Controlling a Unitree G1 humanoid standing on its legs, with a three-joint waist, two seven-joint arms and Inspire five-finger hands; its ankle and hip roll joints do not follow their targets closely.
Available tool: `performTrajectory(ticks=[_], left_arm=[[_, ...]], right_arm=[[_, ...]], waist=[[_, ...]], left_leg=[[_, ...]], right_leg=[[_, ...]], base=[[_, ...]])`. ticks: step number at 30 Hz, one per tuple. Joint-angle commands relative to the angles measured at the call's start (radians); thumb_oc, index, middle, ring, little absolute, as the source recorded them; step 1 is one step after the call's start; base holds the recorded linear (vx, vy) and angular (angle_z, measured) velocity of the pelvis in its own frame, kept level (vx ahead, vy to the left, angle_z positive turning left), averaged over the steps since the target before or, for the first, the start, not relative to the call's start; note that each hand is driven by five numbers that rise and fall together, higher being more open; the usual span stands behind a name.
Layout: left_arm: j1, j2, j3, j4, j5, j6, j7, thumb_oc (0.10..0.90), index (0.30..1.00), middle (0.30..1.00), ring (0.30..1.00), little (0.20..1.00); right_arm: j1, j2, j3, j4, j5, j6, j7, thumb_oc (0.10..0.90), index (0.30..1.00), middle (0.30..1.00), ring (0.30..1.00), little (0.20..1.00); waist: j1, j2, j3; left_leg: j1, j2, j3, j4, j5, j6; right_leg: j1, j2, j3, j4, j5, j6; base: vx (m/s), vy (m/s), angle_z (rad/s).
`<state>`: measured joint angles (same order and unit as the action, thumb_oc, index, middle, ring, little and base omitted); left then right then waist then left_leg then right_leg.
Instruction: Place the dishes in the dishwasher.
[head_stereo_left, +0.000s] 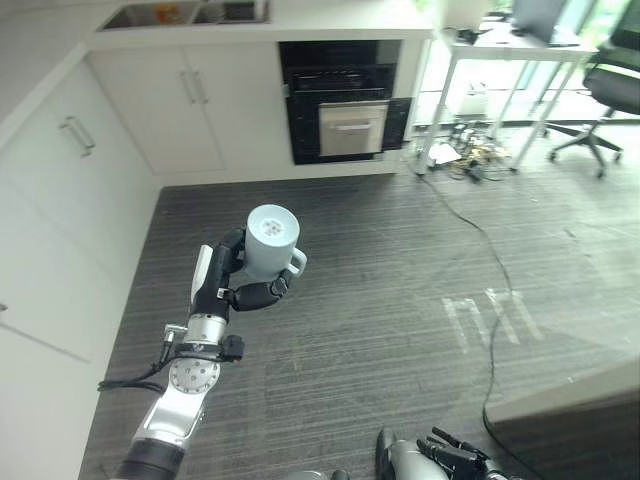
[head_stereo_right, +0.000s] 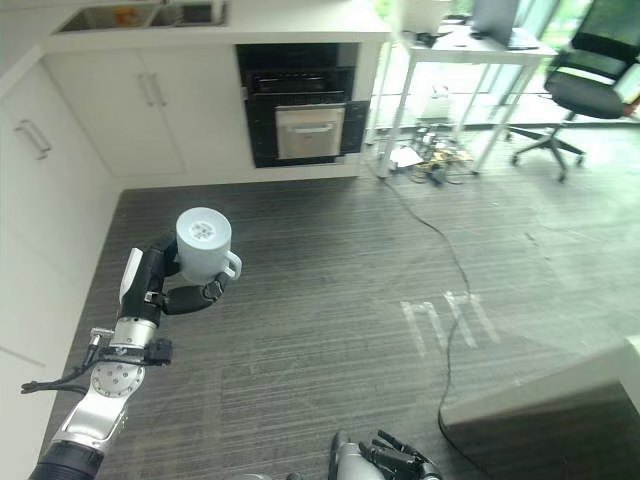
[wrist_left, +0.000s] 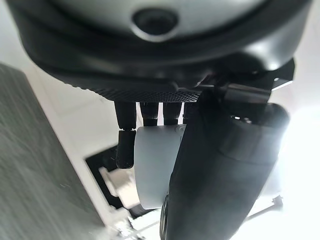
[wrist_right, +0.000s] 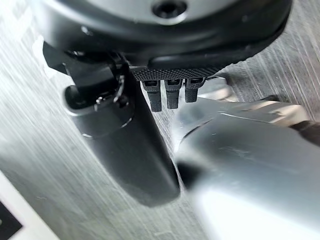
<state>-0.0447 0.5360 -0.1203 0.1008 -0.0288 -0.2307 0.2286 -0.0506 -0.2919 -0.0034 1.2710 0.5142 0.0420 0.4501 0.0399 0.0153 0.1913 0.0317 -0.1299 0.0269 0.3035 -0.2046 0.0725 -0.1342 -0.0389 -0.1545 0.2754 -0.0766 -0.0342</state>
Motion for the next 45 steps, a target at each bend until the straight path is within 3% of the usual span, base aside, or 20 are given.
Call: performTrajectory(ticks=[1,4,7,8,13,18,23,24,28,30,31,32,34,35,36,37,39,41,43,45], left_arm=[[-0.108,0.048,0.049,-0.188,0.022,-0.052,0.038,0.400,0.300,0.300,0.300,0.300],[-0.109,0.062,0.061,-0.203,-0.010,-0.060,0.014,0.400,0.300,0.300,0.300,0.300],[-0.107,0.074,0.084,-0.209,-0.039,-0.085,-0.026,0.400,0.300,0.300,0.300,0.300],[-0.119,0.078,0.084,-0.201,-0.054,-0.096,-0.035,0.400,0.300,0.300,0.300,0.300],[-0.156,0.062,0.058,-0.175,-0.033,-0.096,-0.029,0.400,0.300,0.300,0.300,0.300],[-0.162,0.073,0.047,-0.168,-0.031,-0.075,-0.039,0.400,0.300,0.300,0.300,0.300],[-0.155,0.089,0.043,-0.172,-0.049,-0.071,-0.059,0.400,0.300,0.300,0.300,0.300],[-0.193,0.117,0.001,-0.253,-0.106,0.016,-0.124,0.400,0.300,0.300,0.300,0.300],[-0.216,0.116,-0.005,-0.219,-0.154,0.012,-0.099,0.400,0.300,0.300,0.300,0.300],[-0.222,0.092,-0.008,-0.198,-0.165,0.011,-0.082,0.400,0.300,0.300,0.300,0.300],[-0.215,0.068,-0.009,-0.189,-0.166,0.009,-0.061,0.400,0.300,0.300,0.300,0.300],[-0.212,0.059,-0.008,-0.184,-0.169,0.005,-0.051,0.400,0.300,0.300,0.300,0.300],[-0.204,0.043,-0.009,-0.170,-0.163,-0.007,-0.053,0.400,0.300,0.300,0.300,0.300],[-0.203,0.035,-0.013,-0.164,-0.149,-0.016,-0.061,0.400,0.300,0.300,0.300,0.300],[-0.204,0.034,-0.014,-0.162,-0.147,-0.017,-0.065,0.400,0.300,0.300,0.300,0.300],[-0.206,0.034,-0.017,-0.160,-0.139,-0.021,-0.068,0.400,0.300,0.300,0.300,0.300],[-0.205,0.033,-0.018,-0.156,-0.126,-0.025,-0.064,0.400,0.300,0.300,0.300,0.300],[-0.193,0.018,-0.017,-0.144,-0.249,-0.016,-0.105,0.400,0.300,0.300,0.300,0.300],[-0.175,0.000,0.001,-0.115,-0.254,-0.041,-0.133,0.400,0.300,0.300,0.300,0.300],[-0.142,-0.008,0.024,-0.111,-0.201,-0.048,-0.117,0.400,0.300,0.300,0.300,0.300]], right_arm=[[0.026,-0.017,0.015,0.019,0.022,0.008,0.026,0.800,0.900,0.900,0.900,0.900],[0.027,-0.032,0.016,0.009,0.040,0.002,0.011,0.800,0.900,0.900,0.900,0.900],[0.021,-0.055,0.003,0.019,0.065,0.005,0.006,0.800,0.900,0.900,0.900,0.900],[0.022,-0.061,-0.010,0.022,0.073,0.009,0.003,0.800,0.900,0.900,0.900,0.900],[0.048,-0.049,-0.029,0.032,0.044,0.032,0.001,0.800,0.900,0.900,0.900,0.900],[0.085,-0.013,-0.010,0.045,-0.019,-0.007,0.012,0.800,0.900,0.900,0.900,0.900],[0.083,-0.001,0.034,0.019,-0.050,-0.042,0.009,0.800,0.900,0.900,0.900,0.900],[0.055,-0.079,0.031,0.026,-0.053,-0.011,-0.018,0.800,0.900,0.900,0.900,0.900],[0.066,-0.069,0.020,0.033,-0.049,-0.010,0.005,0.800,0.900,0.900,0.900,0.900],[0.071,-0.048,0.029,0.031,-0.065,-0.049,-0.027,0.800,0.900,0.900,0.900,0.900],[0.070,-0.039,0.034,0.019,-0.072,-0.118,-0.053,0.800,0.900,0.900,0.900,0.900],[0.068,-0.035,0.039,0.009,-0.087,-0.139,-0.065,0.800,0.900,0.900,0.900,0.900],[0.061,-0.035,0.049,-0.022,-0.097,-0.145,-0.122,0.800,0.900,0.900,0.900,0.900],[0.062,-0.042,0.046,-0.026,-0.083,-0.143,-0.141,0.800,0.900,0.900,0.900,0.900],[0.062,-0.044,0.043,-0.025,-0.077,-0.143,-0.144,0.800,0.900,0.900,0.900,0.900],[0.061,-0.049,0.036,-0.021,-0.068,-0.143,-0.147,0.800,0.900,0.900,0.900,0.900],[0.056,-0.060,0.023,-0.010,-0.086,-0.144,-0.146,0.800,0.900,0.900,0.900,0.900],[0.056,-0.073,0.019,-0.006,-0.116,-0.184,-0.175,0.800,0.900,0.900,0.900,0.900],[0.055,-0.083,0.010,-0.021,-0.106,-0.192,-0.196,0.800,0.900,0.900,0.900,0.900],[0.046,-0.082,0.006,-0.045,-0.103,-0.174,-0.186,0.800,0.900,0.900,0.900,0.900]], waist=[[-0.021,0.002,-0.061],[-0.007,-0.010,-0.042],[-0.009,0.026,-0.032],[-0.023,0.037,-0.031],[-0.056,0.050,-0.053],[-0.079,0.045,-0.070],[-0.076,0.036,-0.084],[-0.076,0.019,-0.087],[-0.099,0.024,-0.095],[-0.105,0.026,-0.094],[-0.109,0.024,-0.089],[-0.111,0.020,-0.084],[-0.101,-0.008,-0.062],[-0.089,-0.025,-0.042],[-0.086,-0.027,-0.035],[-0.082,-0.025,-0.021],[-0.080,0.010,-0.001],[-0.060,0.041,0.011],[-0.053,0.047,-0.002],[-0.042,0.040,-0.014]], left_leg=[[-0.099,0.131,-0.031,-0.003,-0.026,-0.088],[-0.101,0.123,0.010,-0.003,0.021,-0.102],[-0.176,0.167,0.025,-0.003,0.059,-0.135],[-0.202,0.203,0.070,-0.003,0.068,-0.148],[-0.193,0.226,0.092,-0.003,0.039,-0.148],[-0.154,0.210,0.091,-0.003,0.000,-0.131],[-0.139,0.196,0.085,-0.003,-0.022,-0.115],[-0.117,0.202,0.086,-0.003,-0.016,-0.114],[-0.121,0.226,0.112,-0.003,-0.014,-0.129],[-0.121,0.227,0.108,-0.003,-0.012,-0.131],[-0.103,0.220,0.108,-0.003,-0.010,-0.125],[-0.091,0.213,0.114,-0.003,-0.008,-0.119],[-0.073,0.172,0.131,-0.003,0.024,-0.100],[-0.099,0.153,0.129,-0.003,0.096,-0.102],[-0.107,0.151,0.128,-0.003,0.113,-0.104],[-0.136,0.155,0.126,-0.003,0.142,-0.111],[-0.207,0.180,0.110,-0.003,0.160,-0.132],[-0.333,0.230,0.090,-0.003,0.206,-0.158],[-0.370,0.263,0.148,-0.003,0.214,-0.161],[-0.343,0.240,0.157,-0.003,0.180,-0.145]], right_leg=[[0.058,-0.047,0.009,0.025,-0.114,0.153],[0.071,-0.060,0.007,0.025,-0.118,0.140],[0.076,-0.044,-0.020,0.025,-0.131,0.136],[0.079,-0.054,-0.043,0.025,-0.143,0.139],[0.076,-0.088,-0.079,0.025,-0.143,0.150],[0.082,-0.092,-0.061,0.025,-0.140,0.162],[0.083,-0.089,-0.033,0.025,-0.139,0.170],[0.053,-0.022,0.015,0.025,-0.137,0.143],[0.054,-0.023,0.003,0.025,-0.142,0.143],[0.063,-0.022,-0.001,0.025,-0.147,0.137],[0.073,-0.017,0.005,0.025,-0.149,0.127],[0.075,-0.016,0.012,0.025,-0.150,0.122],[0.095,-0.026,0.045,0.025,-0.146,0.110],[0.114,-0.026,0.065,0.025,-0.144,0.099],[0.119,-0.024,0.069,0.025,-0.145,0.097],[0.131,-0.014,0.077,0.025,-0.148,0.094],[0.153,0.026,0.083,0.025,-0.165,0.092],[0.198,0.044,0.066,0.025,-0.193,0.091],[0.226,0.012,0.019,0.025,-0.216,0.106],[0.255,-0.034,0.003,0.025,-0.229,0.130]], base=[[0.14,-0.228,0.27],[0.05,-0.096,0.20],[0.00,0.078,-0.05],[0.02,0.153,0.01],[0.08,0.130,0.09],[0.10,0.041,-0.14],[0.05,0.006,-0.02],[0.00,0.000,0.00],[0.01,-0.015,-0.07],[0.06,-0.031,0.05],[0.10,-0.042,0.01],[0.19,-0.051,-0.01],[0.18,-0.036,-0.01],[0.11,-0.026,-0.05],[0.13,0.000,-0.01],[0.13,0.079,0.02],[0.24,0.195,0.18],[0.48,0.358,0.27],[0.44,0.386,0.09],[0.34,0.390,-0.40]])
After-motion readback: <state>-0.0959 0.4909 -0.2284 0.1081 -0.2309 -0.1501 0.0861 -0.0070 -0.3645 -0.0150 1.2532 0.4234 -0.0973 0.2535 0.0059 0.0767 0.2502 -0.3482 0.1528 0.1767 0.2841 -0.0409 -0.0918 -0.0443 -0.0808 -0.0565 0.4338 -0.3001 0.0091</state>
